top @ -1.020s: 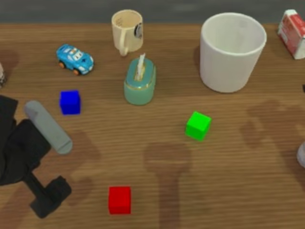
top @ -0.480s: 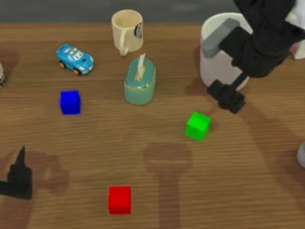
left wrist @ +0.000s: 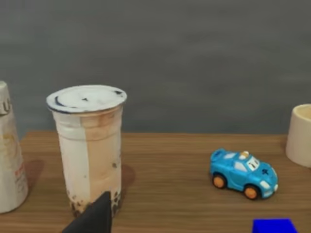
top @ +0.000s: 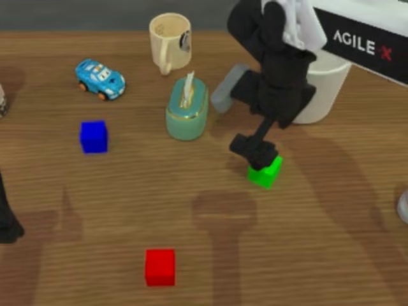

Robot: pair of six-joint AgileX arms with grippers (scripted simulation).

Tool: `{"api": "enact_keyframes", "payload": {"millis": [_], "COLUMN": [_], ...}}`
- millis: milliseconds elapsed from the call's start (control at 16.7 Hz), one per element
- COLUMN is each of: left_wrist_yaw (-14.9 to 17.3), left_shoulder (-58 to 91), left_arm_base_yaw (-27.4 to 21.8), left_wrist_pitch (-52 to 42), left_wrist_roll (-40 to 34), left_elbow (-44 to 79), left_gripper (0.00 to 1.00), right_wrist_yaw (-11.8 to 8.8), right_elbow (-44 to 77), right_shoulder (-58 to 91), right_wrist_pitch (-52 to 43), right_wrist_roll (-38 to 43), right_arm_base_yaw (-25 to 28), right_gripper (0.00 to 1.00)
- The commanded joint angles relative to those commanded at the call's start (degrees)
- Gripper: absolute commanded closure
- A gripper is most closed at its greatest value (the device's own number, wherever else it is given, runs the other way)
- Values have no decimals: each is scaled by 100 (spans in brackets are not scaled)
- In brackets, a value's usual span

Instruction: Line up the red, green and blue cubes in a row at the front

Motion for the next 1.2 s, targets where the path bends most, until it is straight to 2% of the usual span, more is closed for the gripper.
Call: {"api": "enact_keyframes", "payload": {"millis": [420, 840, 1140, 1200], "left_wrist_yaw": [3, 3, 3, 3], "left_shoulder": [-55, -55, -55, -55], "left_arm_base_yaw": [16, 16, 16, 16], "left_wrist_pitch": [42, 42, 42, 42], "left_wrist_roll": [-32, -32, -32, -32], "left_elbow": [-12, -12, -12, -12], "left_gripper": [0, 0, 0, 0], "right_wrist_yaw": [1, 6, 6, 6], "right_elbow": [34, -847, -984, -984], "right_shoulder": [51, 434, 511, 511], "right_wrist_pitch": [-2, 1301, 1475, 1475], "right_wrist_roll": [-13, -5, -4, -4], "right_arm_base_yaw": [-9, 19, 24, 24], "right_gripper": [0, 0, 0, 8]}}
